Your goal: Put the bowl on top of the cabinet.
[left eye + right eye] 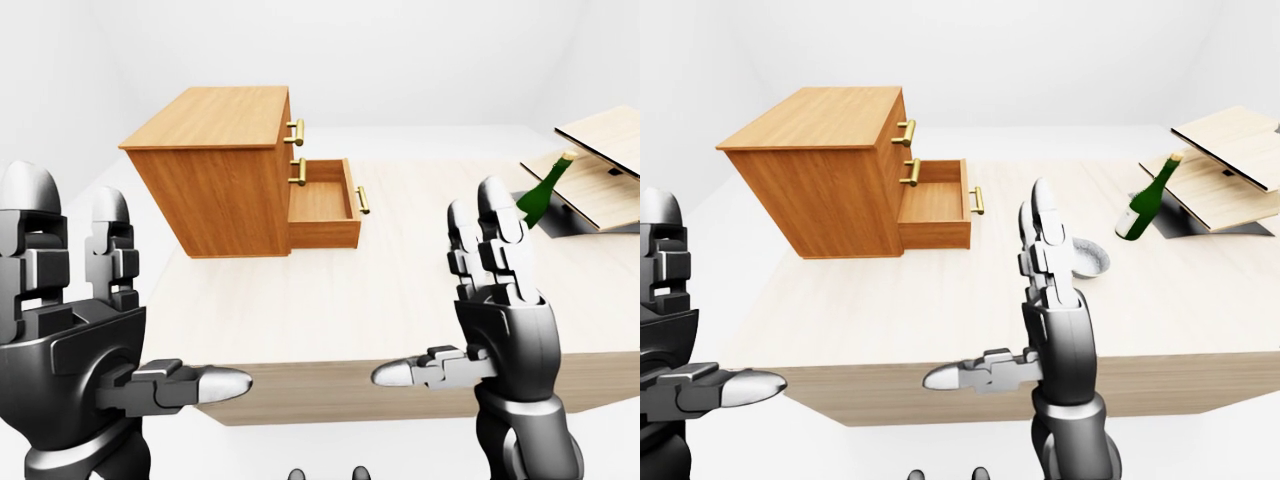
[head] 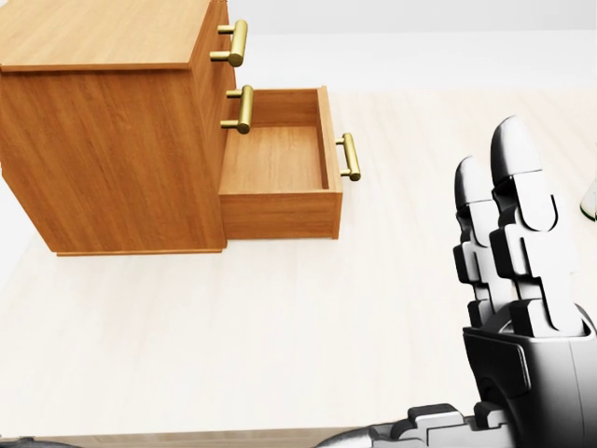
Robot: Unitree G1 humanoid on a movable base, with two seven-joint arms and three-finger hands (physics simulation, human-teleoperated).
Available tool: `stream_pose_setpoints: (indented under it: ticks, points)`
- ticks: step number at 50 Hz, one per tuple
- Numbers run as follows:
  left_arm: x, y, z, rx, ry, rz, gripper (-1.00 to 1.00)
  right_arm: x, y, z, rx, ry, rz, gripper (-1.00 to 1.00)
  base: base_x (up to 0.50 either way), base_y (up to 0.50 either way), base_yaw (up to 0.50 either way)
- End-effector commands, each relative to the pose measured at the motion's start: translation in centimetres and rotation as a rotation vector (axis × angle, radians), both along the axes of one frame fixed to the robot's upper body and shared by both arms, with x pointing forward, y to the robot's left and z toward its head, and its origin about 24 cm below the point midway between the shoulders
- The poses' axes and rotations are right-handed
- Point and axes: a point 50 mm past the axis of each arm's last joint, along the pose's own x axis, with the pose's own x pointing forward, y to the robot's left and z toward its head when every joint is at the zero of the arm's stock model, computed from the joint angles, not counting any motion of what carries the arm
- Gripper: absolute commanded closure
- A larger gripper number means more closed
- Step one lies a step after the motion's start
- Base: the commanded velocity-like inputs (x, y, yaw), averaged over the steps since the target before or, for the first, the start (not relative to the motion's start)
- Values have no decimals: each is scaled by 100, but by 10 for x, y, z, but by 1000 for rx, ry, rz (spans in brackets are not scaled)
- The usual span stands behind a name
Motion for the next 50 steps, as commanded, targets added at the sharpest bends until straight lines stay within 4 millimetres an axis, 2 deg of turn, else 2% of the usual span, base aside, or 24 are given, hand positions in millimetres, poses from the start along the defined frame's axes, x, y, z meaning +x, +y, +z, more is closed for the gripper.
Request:
stream_pose_setpoints:
  ticks: [1,25,38,50]
  points:
    - [0,0,0,-1,-4,-1,-100,-4,-2,4,26,-18,15,-100,50,-6,0]
    - [1,0,1,-2,-5,2,-100,-3,1,2,-11,-10,14,-100,49,0,0]
    - [1,-1,-1,3,7,0,-100,-2,2,0,-15,0,19,-100,18,50,0]
    - [1,-1,0,2,3,2,-100,-3,-1,0,14,6,12,-100,1,0,0]
